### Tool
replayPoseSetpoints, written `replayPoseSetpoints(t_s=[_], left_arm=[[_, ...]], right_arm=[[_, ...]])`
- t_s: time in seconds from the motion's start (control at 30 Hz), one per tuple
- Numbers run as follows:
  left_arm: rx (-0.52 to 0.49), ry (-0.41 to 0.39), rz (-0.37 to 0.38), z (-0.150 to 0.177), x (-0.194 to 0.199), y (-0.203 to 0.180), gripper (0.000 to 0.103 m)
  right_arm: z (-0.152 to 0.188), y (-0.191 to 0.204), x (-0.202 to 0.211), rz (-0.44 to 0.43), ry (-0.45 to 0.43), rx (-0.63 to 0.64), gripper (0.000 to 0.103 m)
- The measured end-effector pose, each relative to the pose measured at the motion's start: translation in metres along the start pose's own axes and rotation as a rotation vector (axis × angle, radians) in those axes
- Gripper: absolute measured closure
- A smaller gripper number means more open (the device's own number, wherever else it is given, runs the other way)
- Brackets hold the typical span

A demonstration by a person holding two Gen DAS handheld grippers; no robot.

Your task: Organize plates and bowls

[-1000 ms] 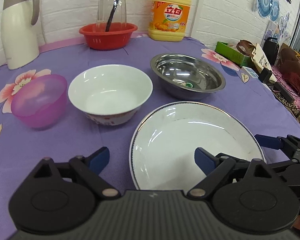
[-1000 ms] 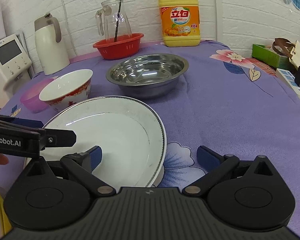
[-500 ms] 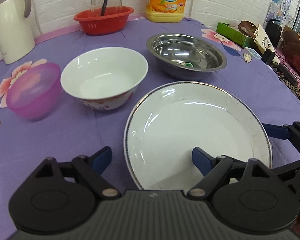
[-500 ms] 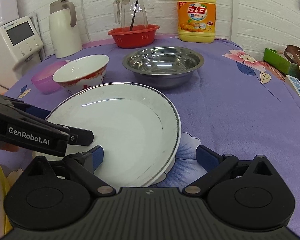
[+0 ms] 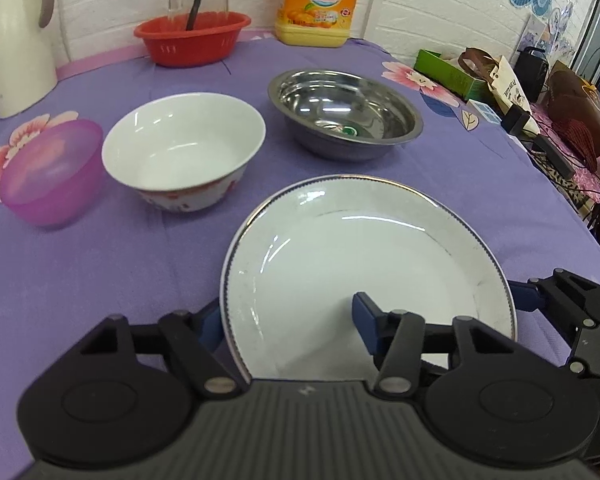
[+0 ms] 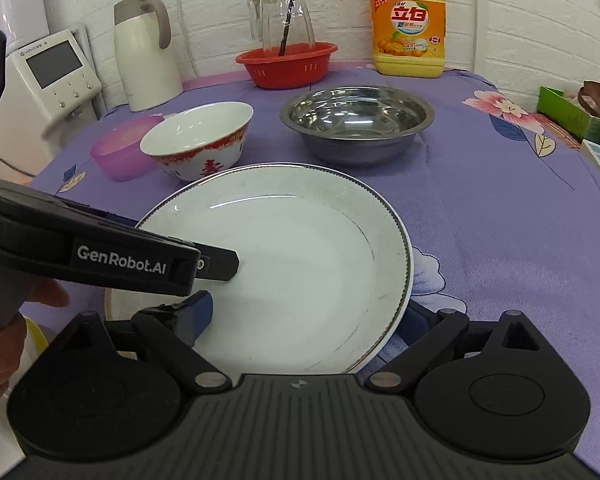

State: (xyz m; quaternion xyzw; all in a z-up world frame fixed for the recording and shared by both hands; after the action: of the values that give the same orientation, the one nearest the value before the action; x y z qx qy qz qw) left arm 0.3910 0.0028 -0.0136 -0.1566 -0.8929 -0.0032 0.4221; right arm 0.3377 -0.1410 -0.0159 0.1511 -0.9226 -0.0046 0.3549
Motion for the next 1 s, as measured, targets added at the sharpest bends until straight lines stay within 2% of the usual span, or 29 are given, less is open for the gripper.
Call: replayPoseSetpoints(t_s=[0.27,0.47,0.73,0.87,1.0], left_arm=[[-0.019,-0.045,0.002,0.012,0.022,-0.017,0.049],[-0.007,-0.130,-0.010,0.028,0.063,-0.025,0.049],[0.044,-0.203,-0.070,0.074,0.132,-0.002,0.049],[0.081,-0.215,-0.135,0.105,0.159,0.019,0.049],[0.123,-0.213,-0.165,0.138,0.177,0.035,0.049]], right_arm=[[0.007,0.004,0.025,0.042,-0.046,-0.002,0.000],[0.012,0.020,0.060,0.044,-0.108,0.018,0.000],[0.022,0.072,0.095,-0.038,-0.150,0.082,0.000],[0.032,0.106,0.101,-0.102,-0.141,0.127,0.000],[0.047,0.134,0.104,-0.139,-0.118,0.172,0.000]])
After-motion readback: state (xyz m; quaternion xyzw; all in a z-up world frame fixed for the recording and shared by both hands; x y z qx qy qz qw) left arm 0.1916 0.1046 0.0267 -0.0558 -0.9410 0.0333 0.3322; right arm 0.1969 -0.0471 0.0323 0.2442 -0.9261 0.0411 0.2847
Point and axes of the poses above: each gripper's, at about its wrist camera, not at the fingertips, and x roughly against the way its jaws point, y to its left, z to its underside, the point moved 3 cm from there along -x, roughly the way its jaws point
